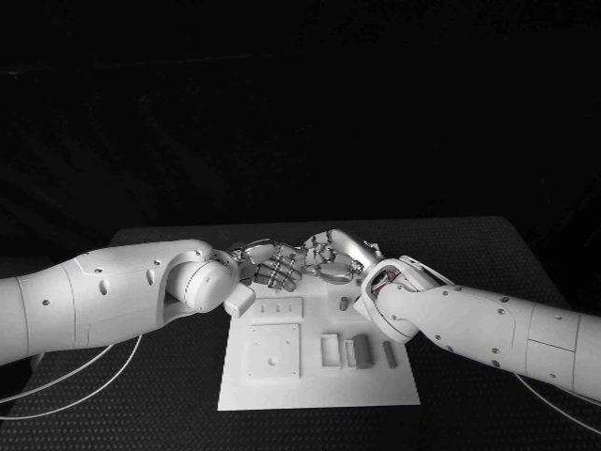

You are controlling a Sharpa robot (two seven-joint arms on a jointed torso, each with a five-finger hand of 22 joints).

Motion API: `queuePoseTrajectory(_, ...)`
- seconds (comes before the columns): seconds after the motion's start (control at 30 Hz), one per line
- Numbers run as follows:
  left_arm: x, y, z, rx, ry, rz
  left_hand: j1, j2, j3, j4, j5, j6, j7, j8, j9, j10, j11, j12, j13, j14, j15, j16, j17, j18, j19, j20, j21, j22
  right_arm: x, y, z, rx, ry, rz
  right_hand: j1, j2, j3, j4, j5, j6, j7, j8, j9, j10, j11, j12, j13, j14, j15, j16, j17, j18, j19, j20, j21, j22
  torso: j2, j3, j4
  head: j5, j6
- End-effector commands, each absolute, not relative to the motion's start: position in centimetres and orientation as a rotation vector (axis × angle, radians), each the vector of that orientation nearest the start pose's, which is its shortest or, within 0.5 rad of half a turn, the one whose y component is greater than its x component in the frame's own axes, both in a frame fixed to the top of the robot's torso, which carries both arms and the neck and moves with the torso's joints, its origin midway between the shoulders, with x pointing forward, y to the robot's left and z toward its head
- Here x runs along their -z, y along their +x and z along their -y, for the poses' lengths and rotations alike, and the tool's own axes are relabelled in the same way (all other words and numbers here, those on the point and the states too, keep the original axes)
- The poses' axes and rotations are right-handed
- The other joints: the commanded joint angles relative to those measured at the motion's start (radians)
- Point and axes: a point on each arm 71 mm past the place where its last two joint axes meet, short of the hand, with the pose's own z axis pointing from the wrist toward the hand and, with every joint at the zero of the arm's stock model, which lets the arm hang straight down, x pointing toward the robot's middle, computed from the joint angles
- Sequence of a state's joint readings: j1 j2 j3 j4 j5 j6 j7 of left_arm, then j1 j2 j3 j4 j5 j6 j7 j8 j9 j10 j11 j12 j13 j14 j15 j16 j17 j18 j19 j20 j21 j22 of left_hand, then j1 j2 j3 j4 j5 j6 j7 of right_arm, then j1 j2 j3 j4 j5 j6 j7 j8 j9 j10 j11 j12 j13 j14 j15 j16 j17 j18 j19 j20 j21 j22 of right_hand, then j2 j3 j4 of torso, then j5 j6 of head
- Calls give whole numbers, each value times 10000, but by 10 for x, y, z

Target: Assemble the parts on the task board

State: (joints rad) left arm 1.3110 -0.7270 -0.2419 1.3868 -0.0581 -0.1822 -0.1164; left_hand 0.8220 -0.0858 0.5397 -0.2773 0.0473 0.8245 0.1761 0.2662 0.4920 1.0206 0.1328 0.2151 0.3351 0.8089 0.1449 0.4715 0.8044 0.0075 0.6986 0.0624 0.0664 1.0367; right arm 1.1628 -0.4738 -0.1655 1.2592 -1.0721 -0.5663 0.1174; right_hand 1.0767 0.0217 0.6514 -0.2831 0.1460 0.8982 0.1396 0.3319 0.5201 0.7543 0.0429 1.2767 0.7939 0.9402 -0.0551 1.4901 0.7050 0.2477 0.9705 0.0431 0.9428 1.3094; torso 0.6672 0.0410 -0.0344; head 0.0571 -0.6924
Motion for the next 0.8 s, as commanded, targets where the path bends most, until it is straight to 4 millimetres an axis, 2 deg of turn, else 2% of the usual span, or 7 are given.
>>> queuePoseTrajectory(0.03,236,496,-193,11101,-11308,-21039,5,-177,-32,47,25,-41,-1,-13,2,-88,28,-39,-10,-48,16,-27,-19,-75,-69,0,6,-20,239,490,84,-10597,261,-16252,214,283,41,-37,26,174,13,326,529,86,-22,-37,-11,34,-66,58,-5,141,73,20,43,159,-3,1,-6,10,-9)
queuePoseTrajectory(0.33,238,498,-202,10755,-10850,-21527,50,-400,46,224,27,119,-2,161,67,-71,40,60,44,-21,7,-1,-39,-75,-55,-3,11,-45,232,492,89,-10942,-203,-16847,212,285,45,-38,27,173,11,329,537,90,-25,-40,-12,35,-69,56,-4,141,74,17,43,159,-3,5,-14,8,-12)
queuePoseTrajectory(0.53,240,496,-204,10774,-10064,-22512,133,-317,56,316,30,489,-174,467,195,208,-77,468,260,82,-49,99,-17,-75,-7,-21,25,-61,234,489,88,-11387,-1347,-17924,202,297,53,-31,28,151,13,322,544,83,-26,-53,-16,27,-71,47,-4,141,66,18,37,157,1,5,-10,4,-21)
queuePoseTrajectory(0.57,241,495,-204,10799,-9869,-22764,146,-297,39,324,34,561,-204,525,226,275,-107,577,321,234,-109,207,29,-53,155,-78,102,-28,235,488,88,-11438,-1495,-18027,198,300,54,-27,28,146,13,320,546,81,-26,-56,-17,25,-71,45,-4,141,64,18,36,157,2,7,-9,5,-27)
queuePoseTrajectory(0.67,242,493,-203,10906,-9621,-23234,156,-239,-67,378,30,700,-275,674,332,428,-242,1055,627,980,-503,804,318,118,1169,-449,547,188,236,487,87,-11558,-1800,-18249,190,307,60,-16,28,132,12,316,551,74,-25,-66,-20,17,-70,38,-3,141,57,21,31,156,2,9,-13,3,-31)
queuePoseTrajectory(0.73,243,492,-203,11015,-9334,-23671,116,-210,-151,430,30,750,-274,744,407,549,-377,1464,896,1155,-649,1104,480,120,1442,-584,647,271,237,485,87,-11642,-1973,-18324,187,306,63,-13,28,127,11,315,554,70,-24,-71,-21,12,-69,34,-3,141,52,22,27,155,3,16,-16,-2,-39)
queuePoseTrajectory(0.8,243,490,-202,11183,-9047,-24029,-98,-169,-285,594,27,846,-316,854,529,546,-486,1898,1220,1259,-759,1414,647,95,1655,-719,711,353,237,484,87,-11688,-2100,-18382,186,304,65,-12,29,124,10,314,557,67,-24,-74,-21,9,-69,32,-2,141,49,23,26,155,1,6,-7,-10,-48)
